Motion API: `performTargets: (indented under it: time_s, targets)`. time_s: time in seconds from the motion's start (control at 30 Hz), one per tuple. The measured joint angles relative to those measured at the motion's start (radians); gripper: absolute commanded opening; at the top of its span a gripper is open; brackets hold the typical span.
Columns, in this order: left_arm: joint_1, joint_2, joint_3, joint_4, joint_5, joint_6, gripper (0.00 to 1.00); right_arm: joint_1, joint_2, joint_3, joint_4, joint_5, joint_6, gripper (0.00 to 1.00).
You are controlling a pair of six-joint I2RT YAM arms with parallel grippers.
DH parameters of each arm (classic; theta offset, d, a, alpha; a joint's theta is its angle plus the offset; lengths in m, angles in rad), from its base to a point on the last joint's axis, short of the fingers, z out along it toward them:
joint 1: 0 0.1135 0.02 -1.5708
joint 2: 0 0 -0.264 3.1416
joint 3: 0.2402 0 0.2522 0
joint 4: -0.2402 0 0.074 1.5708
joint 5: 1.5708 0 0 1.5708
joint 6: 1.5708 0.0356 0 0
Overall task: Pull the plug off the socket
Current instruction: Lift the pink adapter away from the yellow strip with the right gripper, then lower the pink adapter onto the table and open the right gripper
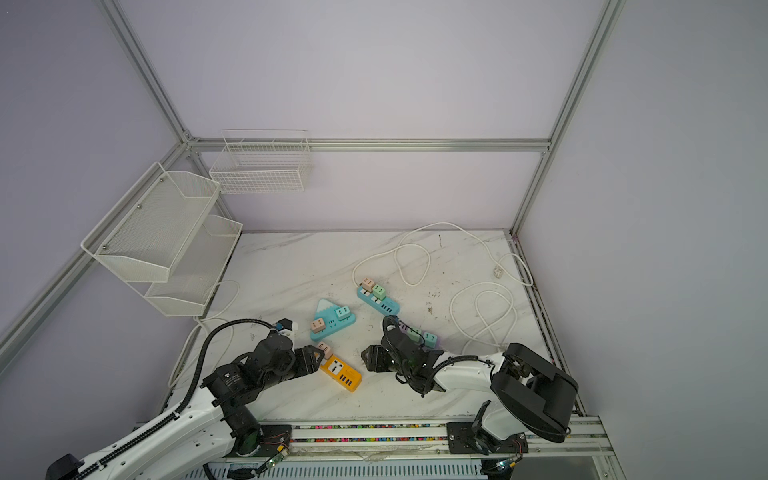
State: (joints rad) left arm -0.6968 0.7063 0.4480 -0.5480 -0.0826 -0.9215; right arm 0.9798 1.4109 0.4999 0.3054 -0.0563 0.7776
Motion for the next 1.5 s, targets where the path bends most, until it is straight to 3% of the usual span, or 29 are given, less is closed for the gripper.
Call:
performTargets:
  time_s: [0.57, 0.87, 1.5]
  targets:
    - [0.000, -0.044, 0.050, -0.069, -0.064, 0.027, 0.66, 0.011, -0.106, 0.067, -0.188, 0.043, -0.058, 0.73]
    - [0.000, -0.090, 0.050, -0.078, -0.097, 0.024, 0.66, 0.153, 0.051, 0.270, -0.228, 0.133, -0.177, 0.73]
    - [0.003, -0.099, 0.036, -0.074, -0.136, -0.006, 0.59, 0.335, 0.177, 0.349, -0.163, 0.297, -0.407, 0.72]
